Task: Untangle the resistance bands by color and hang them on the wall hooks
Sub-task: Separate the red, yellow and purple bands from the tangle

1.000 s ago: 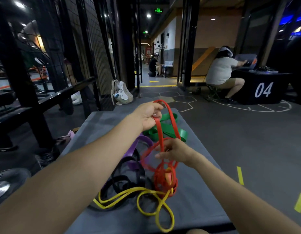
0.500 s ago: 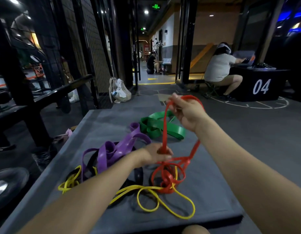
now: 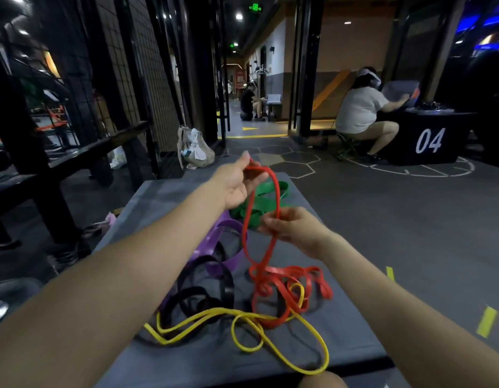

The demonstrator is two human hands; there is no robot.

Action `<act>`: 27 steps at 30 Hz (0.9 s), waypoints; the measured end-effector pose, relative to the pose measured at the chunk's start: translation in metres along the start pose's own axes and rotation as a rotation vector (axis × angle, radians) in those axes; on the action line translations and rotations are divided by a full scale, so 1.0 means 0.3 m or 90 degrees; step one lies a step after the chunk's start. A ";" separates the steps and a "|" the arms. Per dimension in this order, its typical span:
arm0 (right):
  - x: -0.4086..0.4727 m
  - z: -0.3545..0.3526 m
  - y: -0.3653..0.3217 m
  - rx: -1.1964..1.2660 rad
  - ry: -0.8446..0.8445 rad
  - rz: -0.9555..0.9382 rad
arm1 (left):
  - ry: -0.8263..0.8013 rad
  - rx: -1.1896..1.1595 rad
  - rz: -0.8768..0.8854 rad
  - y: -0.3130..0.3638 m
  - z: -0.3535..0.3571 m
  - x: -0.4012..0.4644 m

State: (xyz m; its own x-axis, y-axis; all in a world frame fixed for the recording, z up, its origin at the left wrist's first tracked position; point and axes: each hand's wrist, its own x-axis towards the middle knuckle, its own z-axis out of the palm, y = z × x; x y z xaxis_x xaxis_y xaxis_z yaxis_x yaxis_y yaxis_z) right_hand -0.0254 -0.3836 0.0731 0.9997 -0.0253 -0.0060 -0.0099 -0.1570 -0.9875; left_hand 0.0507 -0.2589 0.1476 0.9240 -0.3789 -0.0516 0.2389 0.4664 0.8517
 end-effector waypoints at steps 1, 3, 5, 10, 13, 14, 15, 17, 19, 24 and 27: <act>0.008 -0.028 -0.006 -0.055 0.053 -0.031 | -0.001 0.005 0.011 0.009 0.002 0.014; 0.031 -0.100 -0.006 -0.272 0.182 -0.087 | -0.015 0.070 0.013 0.003 -0.010 0.033; 0.050 -0.165 0.007 -0.445 0.276 -0.087 | -0.038 0.166 -0.015 -0.045 -0.037 0.047; 0.110 -0.257 0.095 -0.332 0.354 -0.015 | -0.103 0.474 -0.061 -0.189 -0.095 0.062; 0.138 -0.294 0.156 -0.260 0.452 0.028 | -0.106 0.566 -0.042 -0.249 -0.128 0.076; 0.137 -0.306 0.178 -0.274 0.480 0.049 | -0.113 0.606 -0.029 -0.282 -0.144 0.078; 0.132 -0.318 0.205 -0.295 0.499 0.071 | -0.127 0.665 -0.023 -0.322 -0.165 0.075; 0.115 -0.328 0.262 -0.358 0.479 0.124 | -0.169 0.797 -0.048 -0.420 -0.202 0.056; 0.084 -0.302 0.307 -0.468 0.372 0.187 | -0.220 0.916 -0.100 -0.517 -0.226 0.032; 0.030 -0.183 0.353 -0.483 0.239 0.103 | -0.241 1.076 -0.144 -0.669 -0.209 -0.017; 0.012 -0.120 0.389 -0.581 0.060 0.153 | -0.197 1.107 -0.130 -0.723 -0.206 -0.027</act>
State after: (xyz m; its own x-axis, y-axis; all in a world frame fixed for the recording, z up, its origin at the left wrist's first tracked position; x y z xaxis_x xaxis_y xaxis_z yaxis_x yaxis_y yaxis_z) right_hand -0.0239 -0.4375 -0.0364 0.9628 -0.2302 -0.1413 -0.2697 -0.8475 -0.4573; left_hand 0.0097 -0.3075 -0.0690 0.7888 -0.5357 -0.3013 -0.4195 -0.8276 0.3729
